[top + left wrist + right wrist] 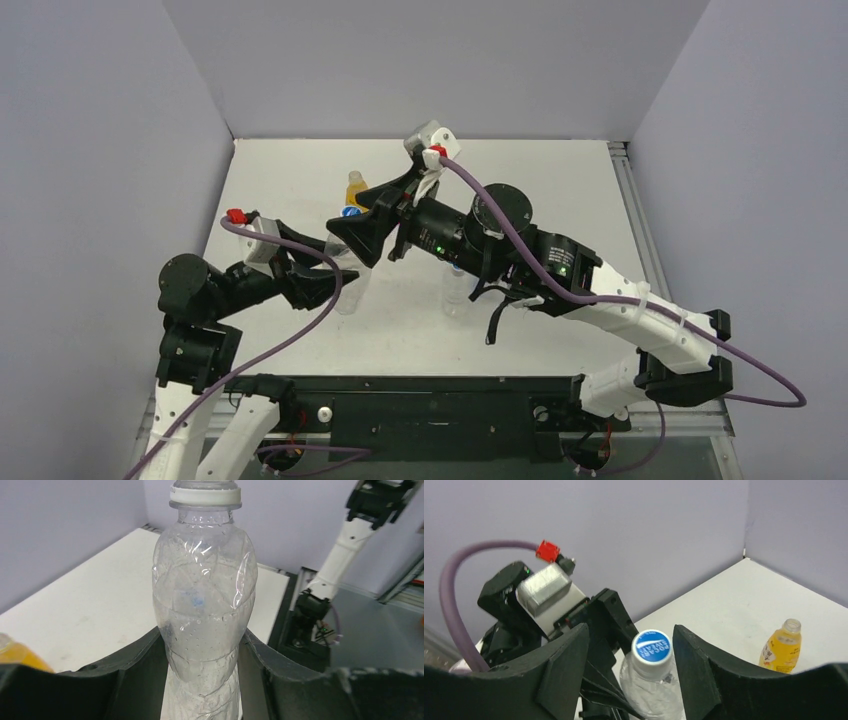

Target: Unscrew the bottle caps

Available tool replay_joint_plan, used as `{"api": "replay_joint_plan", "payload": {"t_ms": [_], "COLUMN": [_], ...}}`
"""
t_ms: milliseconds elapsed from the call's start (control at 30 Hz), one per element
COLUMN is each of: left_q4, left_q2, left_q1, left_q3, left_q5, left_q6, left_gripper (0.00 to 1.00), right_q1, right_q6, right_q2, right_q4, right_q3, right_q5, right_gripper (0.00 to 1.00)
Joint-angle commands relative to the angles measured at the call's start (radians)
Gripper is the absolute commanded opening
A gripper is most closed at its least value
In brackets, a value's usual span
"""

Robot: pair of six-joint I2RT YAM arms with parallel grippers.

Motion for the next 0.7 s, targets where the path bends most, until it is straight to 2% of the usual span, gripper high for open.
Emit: {"api": "replay_joint_plan", "payload": {"t_ms": [0,100,200,500,667], "left_q4": [-0.109,-0.122,-0.123,-0.1,-0.101], "left_q2": [-0.027,-0.035,-0.038,-0.036,-0.033], "left_q1": [-0.004,-0.005,-0.005,-0.008,-0.008], "left_q3": [0.017,0.006,0.0,-0.029,-0.034], "left_q5": [-0.201,-0.266,-0.317,-0.319,-0.319], "left_q6": [0.236,0.319,0.371,0.357,0.354], "left_gripper": [0.0,0.0,0.0,0.0,0.0], "right_q1": [0.066,0.081,0.083,0.083,0.08], "right_q6": [-0.005,-0.001,0.001,0.004,0.009], "right_q2": [0.079,0.158,0.201,0.251,0.237], "right_q4": [-0.173,-0.251,-0.275,-0.23,-0.184], "right_q3": [0.193,0.295,0.326,0.336,0.29], "right_q5": [0.361,0.419,0.443,0.438,0.435], "right_gripper": [0.58,0.58,0.58,0.57,0.48]}}
